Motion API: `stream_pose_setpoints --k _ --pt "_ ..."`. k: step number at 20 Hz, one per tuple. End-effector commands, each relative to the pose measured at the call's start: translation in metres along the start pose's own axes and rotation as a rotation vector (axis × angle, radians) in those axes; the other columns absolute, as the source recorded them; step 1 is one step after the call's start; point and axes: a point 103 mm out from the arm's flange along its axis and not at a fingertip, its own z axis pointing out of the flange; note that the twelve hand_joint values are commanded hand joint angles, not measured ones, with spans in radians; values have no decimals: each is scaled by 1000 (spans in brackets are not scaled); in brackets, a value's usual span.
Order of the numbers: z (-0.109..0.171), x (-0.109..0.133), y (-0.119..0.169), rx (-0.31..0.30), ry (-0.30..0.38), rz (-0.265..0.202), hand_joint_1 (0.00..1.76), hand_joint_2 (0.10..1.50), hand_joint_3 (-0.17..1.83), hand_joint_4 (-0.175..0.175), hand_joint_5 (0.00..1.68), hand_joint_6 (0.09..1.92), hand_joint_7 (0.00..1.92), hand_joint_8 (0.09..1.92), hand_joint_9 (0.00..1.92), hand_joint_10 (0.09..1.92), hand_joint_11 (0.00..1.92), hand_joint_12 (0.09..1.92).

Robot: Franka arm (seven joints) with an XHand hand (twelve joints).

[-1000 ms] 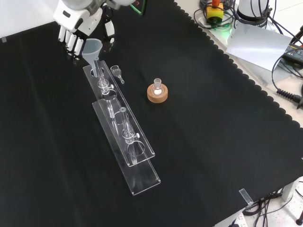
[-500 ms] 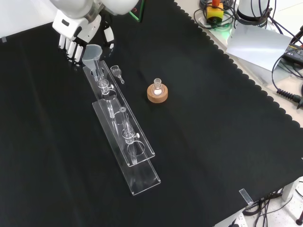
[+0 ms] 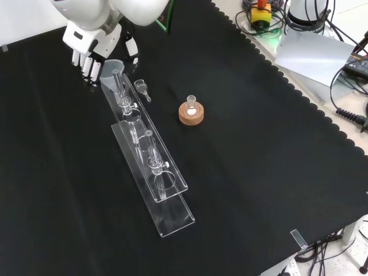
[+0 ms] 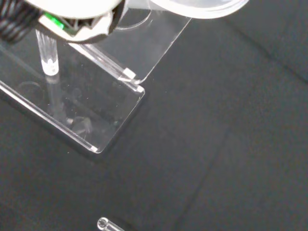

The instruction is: Put the funnel back on the funnel stand.

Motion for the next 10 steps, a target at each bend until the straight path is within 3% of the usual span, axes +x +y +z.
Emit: stream_pose_setpoints --k 1,3,10 --pt "1 2 -1 7 22 -15 842 614 786 -19 265 175 206 675 611 545 525 1331" --pt "2 3 -4 17 30 -14 806 603 766 -15 212 87 129 674 494 601 493 1349" --pt "2 9 -23 20 38 -2 713 598 654 -7 135 87 2 621 290 716 417 1397"
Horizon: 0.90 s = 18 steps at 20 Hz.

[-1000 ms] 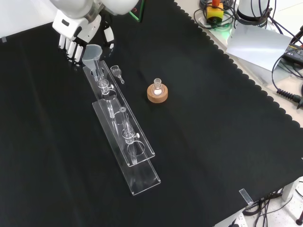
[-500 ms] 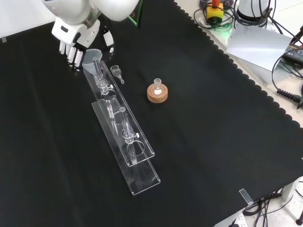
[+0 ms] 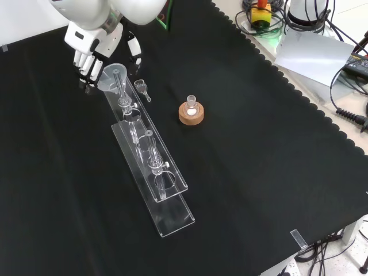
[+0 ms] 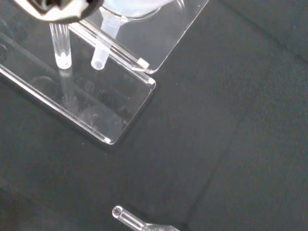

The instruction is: Put the funnel back on the funnel stand.

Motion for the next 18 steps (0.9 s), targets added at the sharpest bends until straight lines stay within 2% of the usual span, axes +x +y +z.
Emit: stream_pose_setpoints --k 1,5,12,18 --pt "1 7 -21 -9 10 13 705 598 644 -7 133 87 0 612 280 722 411 1400" --pt "-5 12 -44 -77 10 36 689 600 628 -7 142 87 4 603 269 731 400 1403" --pt "-12 23 -108 -192 94 97 716 625 611 -8 219 87 52 643 306 741 365 1422" --pt "-7 42 -164 -249 138 167 731 645 602 -13 264 87 111 667 353 720 358 1430"
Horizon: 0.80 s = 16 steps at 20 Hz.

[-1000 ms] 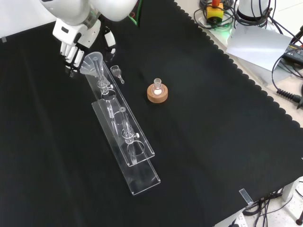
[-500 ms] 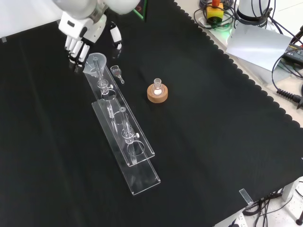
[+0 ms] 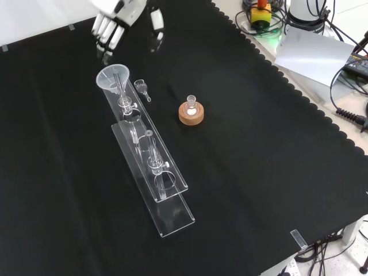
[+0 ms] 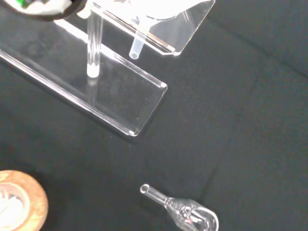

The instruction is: Put the funnel back on the funnel stand.

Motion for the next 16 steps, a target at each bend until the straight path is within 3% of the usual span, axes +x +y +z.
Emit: stream_pose_setpoints --k 1,9,16 --pt "-3 21 -80 -142 117 123 733 649 602 -14 269 87 115 669 359 717 359 1431" --pt "14 40 -140 -202 168 171 724 672 608 -16 278 87 122 672 373 705 352 1429" --pt "37 43 -179 -199 186 222 726 677 609 -19 283 87 118 672 377 699 339 1432"
